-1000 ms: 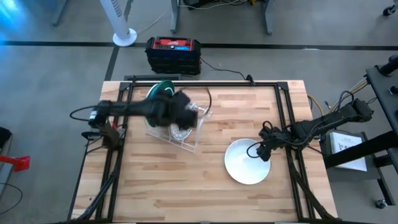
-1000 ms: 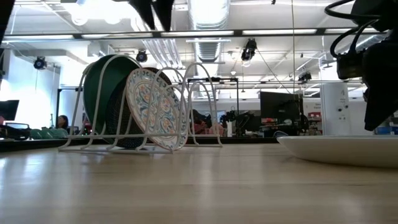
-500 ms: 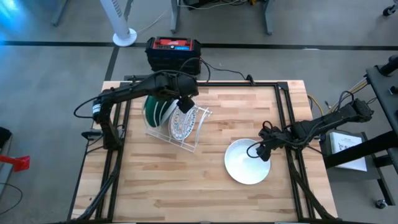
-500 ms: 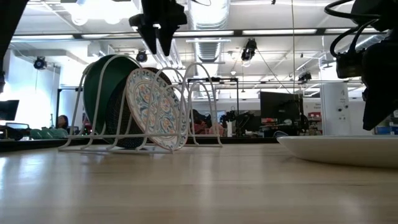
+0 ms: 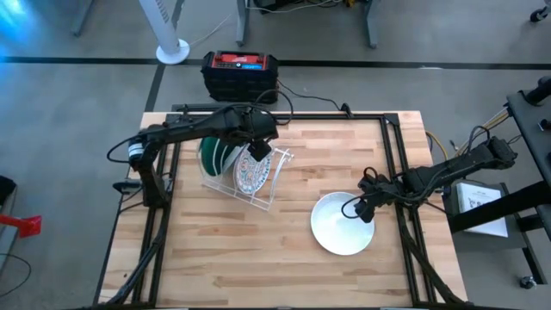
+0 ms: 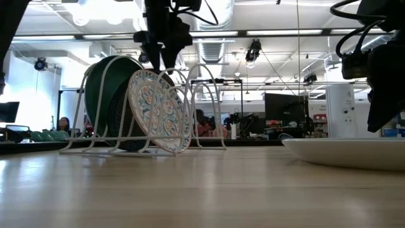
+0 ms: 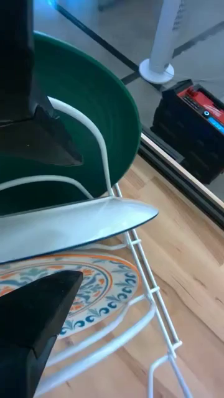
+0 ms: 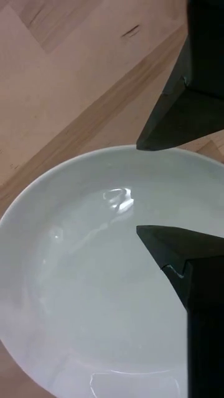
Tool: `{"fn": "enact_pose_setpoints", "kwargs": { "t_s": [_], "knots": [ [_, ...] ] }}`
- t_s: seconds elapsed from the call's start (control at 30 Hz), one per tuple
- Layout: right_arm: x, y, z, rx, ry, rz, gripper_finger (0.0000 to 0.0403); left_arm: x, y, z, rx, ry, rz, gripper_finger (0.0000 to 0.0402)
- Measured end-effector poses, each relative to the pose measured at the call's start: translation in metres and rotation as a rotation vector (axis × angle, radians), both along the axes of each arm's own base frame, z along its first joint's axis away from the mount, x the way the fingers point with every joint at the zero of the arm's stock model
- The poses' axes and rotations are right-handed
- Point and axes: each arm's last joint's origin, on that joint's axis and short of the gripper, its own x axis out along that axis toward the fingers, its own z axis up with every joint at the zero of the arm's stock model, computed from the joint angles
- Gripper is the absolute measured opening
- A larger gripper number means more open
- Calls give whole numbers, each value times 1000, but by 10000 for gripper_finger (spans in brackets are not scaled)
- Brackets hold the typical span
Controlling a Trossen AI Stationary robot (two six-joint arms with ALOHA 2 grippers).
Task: Sort dishes
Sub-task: Put the white plate in the dish rack
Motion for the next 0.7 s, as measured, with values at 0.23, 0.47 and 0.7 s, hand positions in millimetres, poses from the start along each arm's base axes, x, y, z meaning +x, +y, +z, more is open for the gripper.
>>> {"fn": "enact_pose_setpoints", "kwargs": {
  "t_s": [0.23, 0.47, 0.7],
  "knots": [
    [0, 0, 0, 0, 0, 0, 199, -1, 4, -14, 28, 44, 13, 249],
    [0, 0, 0, 0, 0, -1, 199, -1, 5, -16, 28, 43, 15, 164],
    [0, 0, 0, 0, 0, -1, 199, -1, 6, -16, 26, 46, 11, 76]
  ]
}}
